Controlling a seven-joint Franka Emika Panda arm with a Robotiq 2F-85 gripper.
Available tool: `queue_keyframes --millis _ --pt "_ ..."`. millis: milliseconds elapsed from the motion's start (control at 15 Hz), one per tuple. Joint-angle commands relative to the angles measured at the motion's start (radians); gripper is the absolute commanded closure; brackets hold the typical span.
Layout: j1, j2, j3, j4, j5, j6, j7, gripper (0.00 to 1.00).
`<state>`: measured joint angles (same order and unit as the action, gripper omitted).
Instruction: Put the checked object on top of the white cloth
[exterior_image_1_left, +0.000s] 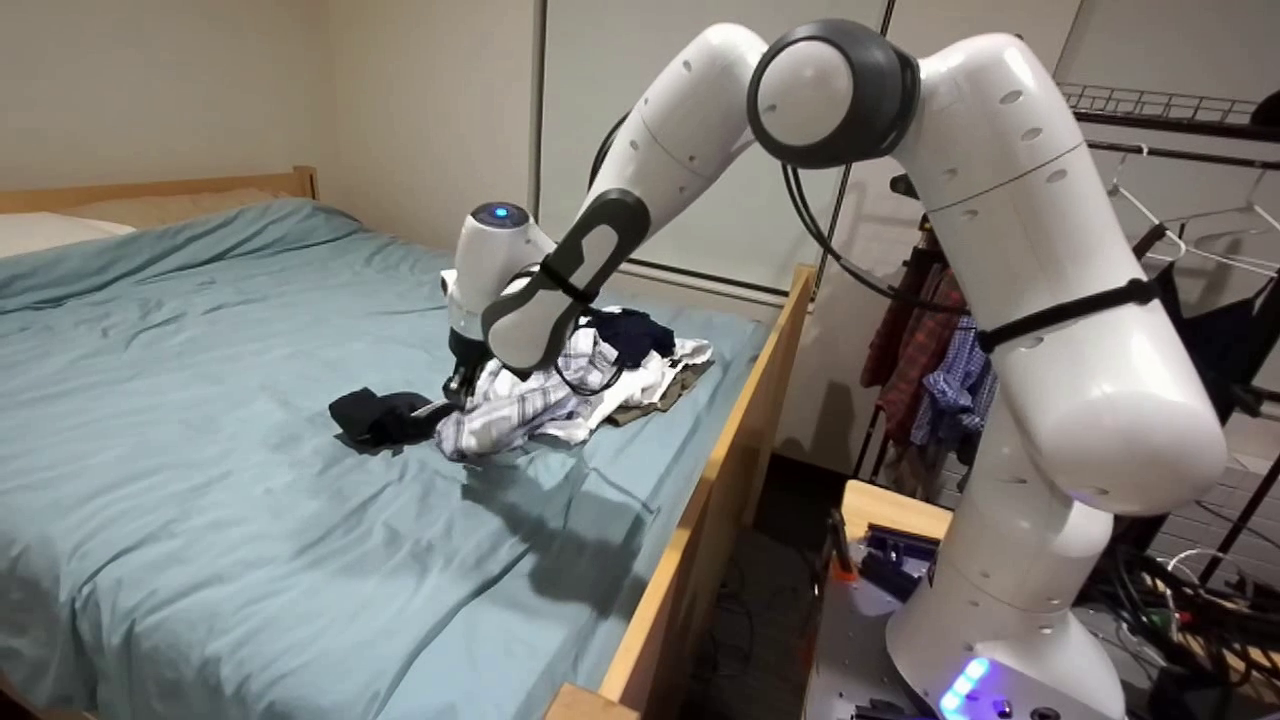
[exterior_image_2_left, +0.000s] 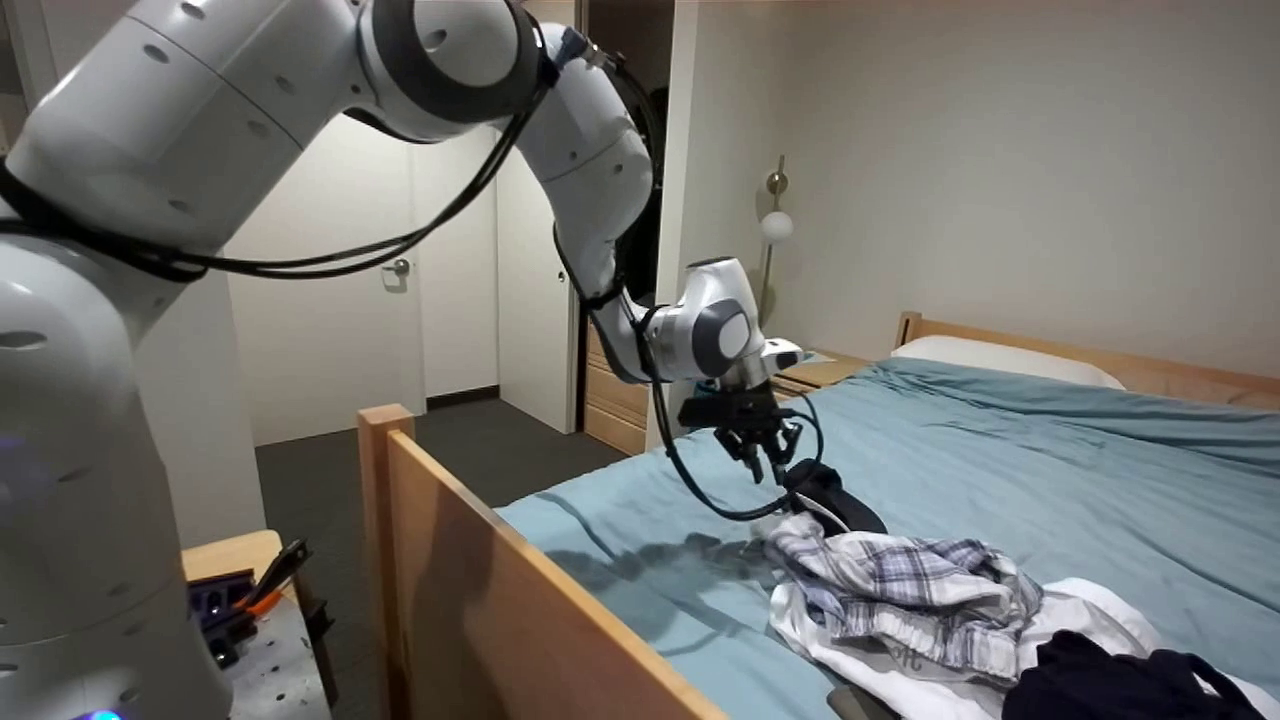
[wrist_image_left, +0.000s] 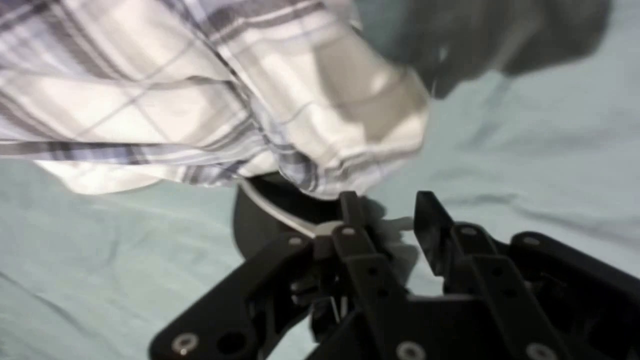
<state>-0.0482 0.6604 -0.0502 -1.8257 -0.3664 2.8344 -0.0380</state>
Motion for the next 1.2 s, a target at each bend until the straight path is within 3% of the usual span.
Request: queue_keyframes --millis 0,267,400,467,733,1133 --pt "-0.086 0.026 0.146 -0.044 0.096 0.047 -0.224 0.35" --pt "-0.224 0.073 0.338 -0.035 0.169 0.025 -0.491 0.08" --pt "-0.249 0.092 0.361 -0.024 0.161 0.036 -0.576 0.01" --pt "-0.253 0.093 0.359 -0.024 0.149 0.034 -0.604 0.00" --pt "-0.187 0.091 0.243 0.005 0.053 0.070 -0.697 0.00" --pt "-0.163 0.121 0.180 0.048 -0.053 0.205 -0.852 0.00"
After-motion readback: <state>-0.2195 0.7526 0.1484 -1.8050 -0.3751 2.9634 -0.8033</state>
